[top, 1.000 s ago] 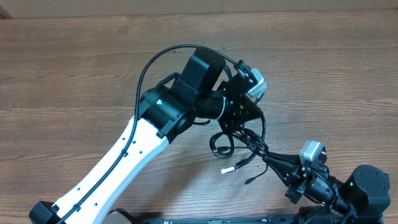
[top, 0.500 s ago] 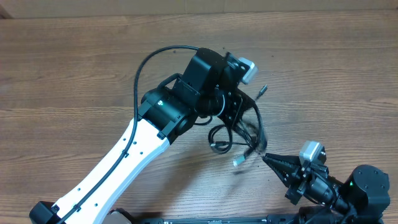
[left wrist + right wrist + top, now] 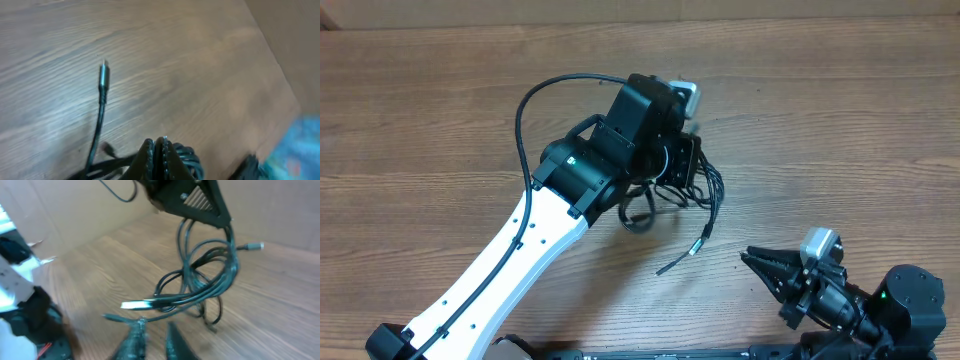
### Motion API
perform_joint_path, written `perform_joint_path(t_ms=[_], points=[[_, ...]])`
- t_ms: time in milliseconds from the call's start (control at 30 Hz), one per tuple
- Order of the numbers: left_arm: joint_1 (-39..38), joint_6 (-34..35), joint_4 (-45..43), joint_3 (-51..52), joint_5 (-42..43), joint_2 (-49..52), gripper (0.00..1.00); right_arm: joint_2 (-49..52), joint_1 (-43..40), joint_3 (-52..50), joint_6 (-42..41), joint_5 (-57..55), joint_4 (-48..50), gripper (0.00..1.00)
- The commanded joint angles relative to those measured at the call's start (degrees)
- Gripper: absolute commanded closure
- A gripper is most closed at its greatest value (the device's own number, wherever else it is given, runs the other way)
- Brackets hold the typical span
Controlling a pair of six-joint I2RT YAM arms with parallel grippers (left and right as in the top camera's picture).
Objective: Untangle cables
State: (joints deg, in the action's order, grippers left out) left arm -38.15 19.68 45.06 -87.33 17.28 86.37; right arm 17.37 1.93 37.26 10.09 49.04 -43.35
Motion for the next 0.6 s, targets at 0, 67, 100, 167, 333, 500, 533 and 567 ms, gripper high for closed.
perform_joint_path(t_ms=[0,67,100,167,333,500,533,567], points=[[0.0,-18.6,0.5,-0.9,15.3,-0.5,0.96,-0.3,0.3,0.6,0.5,-5.6,0.0,0.74],[0.0,-25.0,1.3,-0.9,21.8,-0.5,0.96,-0.3,0.2,0.6,0.5,-6.7,0.0,0.69],[0.0,-27.0,1.5,-0.9,24.1,-0.5,0.96,-0.3,0.3,0.6,0.5,-7.2,0.0,0.59],[0.0,-29.7,1.5,-0.9,28.2,-0.5,0.96,-0.3,0.3,0.6,0.5,-8.0,-0.2,0.33],[0.0,-33.0,0.7,-0.9,35.1,-0.5,0.96,-0.3,0.3,0.6,0.5,-8.1,-0.5,0.33],[0.0,-32.8,-2.0,-0.9,39.8,-0.5,0.96,-0.3,0.3,0.6,0.5,-8.1,-0.5,0.33],[0.0,-32.5,-2.6,-0.9,40.2,-0.5,0.96,-0.3,0.3,0.6,0.5,-8.1,-0.5,0.33],[-0.1,-32.3,-3.0,-0.9,40.9,-0.5,0.96,-0.3,0.3,0.6,0.5,-8.1,-0.5,0.34]])
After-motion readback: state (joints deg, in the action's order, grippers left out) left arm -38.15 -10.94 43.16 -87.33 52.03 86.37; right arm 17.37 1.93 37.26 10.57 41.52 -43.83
